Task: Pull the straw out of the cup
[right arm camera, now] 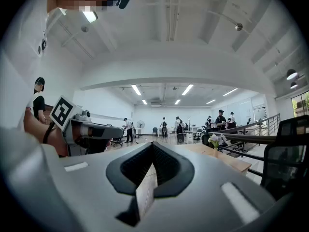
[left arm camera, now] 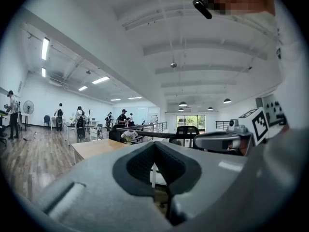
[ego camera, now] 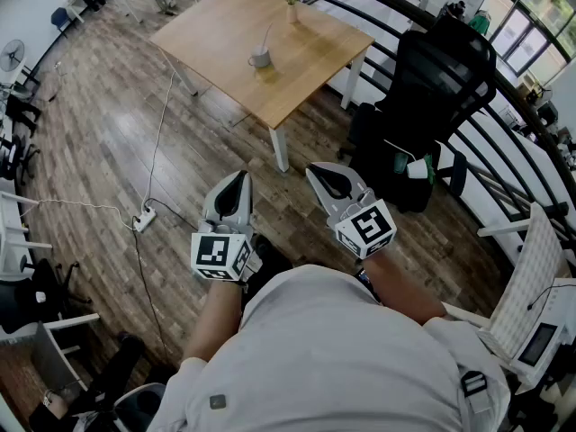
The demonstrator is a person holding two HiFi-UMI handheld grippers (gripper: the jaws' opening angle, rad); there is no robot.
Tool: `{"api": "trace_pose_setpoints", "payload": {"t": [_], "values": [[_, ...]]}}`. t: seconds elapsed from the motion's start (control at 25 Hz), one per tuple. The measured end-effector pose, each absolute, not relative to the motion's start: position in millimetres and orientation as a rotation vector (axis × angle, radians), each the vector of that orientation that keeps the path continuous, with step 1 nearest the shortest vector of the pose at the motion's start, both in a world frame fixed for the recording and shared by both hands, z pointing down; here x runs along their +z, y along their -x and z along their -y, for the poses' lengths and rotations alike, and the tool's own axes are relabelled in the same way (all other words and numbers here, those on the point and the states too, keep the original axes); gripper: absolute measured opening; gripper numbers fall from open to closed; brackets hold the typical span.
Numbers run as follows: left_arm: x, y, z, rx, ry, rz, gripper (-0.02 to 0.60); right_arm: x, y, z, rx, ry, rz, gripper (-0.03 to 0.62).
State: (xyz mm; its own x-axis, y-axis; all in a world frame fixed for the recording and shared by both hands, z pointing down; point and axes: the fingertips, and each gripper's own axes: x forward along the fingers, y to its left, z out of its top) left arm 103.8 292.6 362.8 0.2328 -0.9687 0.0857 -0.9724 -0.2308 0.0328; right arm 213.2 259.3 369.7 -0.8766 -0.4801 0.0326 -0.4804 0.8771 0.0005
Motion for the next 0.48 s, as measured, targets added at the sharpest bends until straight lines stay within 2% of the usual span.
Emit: {"api": "trace_pose_setpoints", "payload": {"t": [0.48], "values": [[369.4,-51.0,-271.5,0.072,-2.387,1.867,0.005,374.8,-162.8,-236.8,0.029,-0.761,2.994,0.009]]}}
